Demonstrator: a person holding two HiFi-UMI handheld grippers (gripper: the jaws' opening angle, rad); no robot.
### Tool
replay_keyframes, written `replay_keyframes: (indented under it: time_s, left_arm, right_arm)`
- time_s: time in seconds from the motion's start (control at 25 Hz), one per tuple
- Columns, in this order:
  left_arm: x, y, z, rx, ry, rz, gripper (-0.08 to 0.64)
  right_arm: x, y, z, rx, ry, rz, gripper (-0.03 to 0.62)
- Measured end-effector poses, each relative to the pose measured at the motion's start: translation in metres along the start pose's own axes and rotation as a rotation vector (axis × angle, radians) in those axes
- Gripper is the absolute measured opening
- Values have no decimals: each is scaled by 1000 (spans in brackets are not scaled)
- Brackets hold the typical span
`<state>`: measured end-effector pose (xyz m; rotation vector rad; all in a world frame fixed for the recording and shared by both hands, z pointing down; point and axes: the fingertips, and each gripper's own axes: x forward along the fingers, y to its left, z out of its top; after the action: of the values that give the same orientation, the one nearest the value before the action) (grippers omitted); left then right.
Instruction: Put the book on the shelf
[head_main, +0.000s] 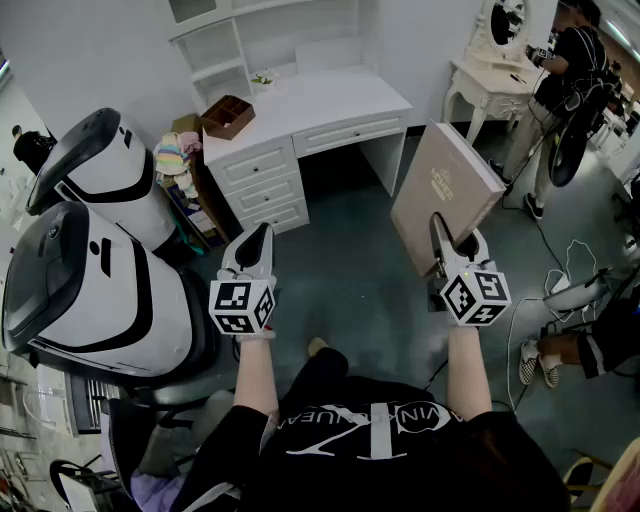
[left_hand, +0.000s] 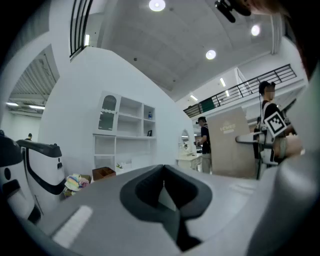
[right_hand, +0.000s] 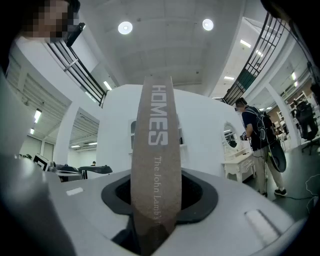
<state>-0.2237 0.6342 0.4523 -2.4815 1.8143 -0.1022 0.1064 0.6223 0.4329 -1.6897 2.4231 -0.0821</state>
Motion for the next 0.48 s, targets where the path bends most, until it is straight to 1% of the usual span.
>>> replay_keyframes:
  time_s: [0.24, 0.36, 0.48]
  left_arm:
    - [5, -6, -3, -13, 9, -3, 0]
    - [11, -8, -7, -7, 19, -11, 0]
    - [23, -2, -15, 5, 21, -13, 0]
  right_arm:
    - [4, -6, -6, 14, 12, 8, 183]
    - [11, -10, -13, 28, 10, 11, 183]
    - [23, -14, -24, 36, 0, 8, 181]
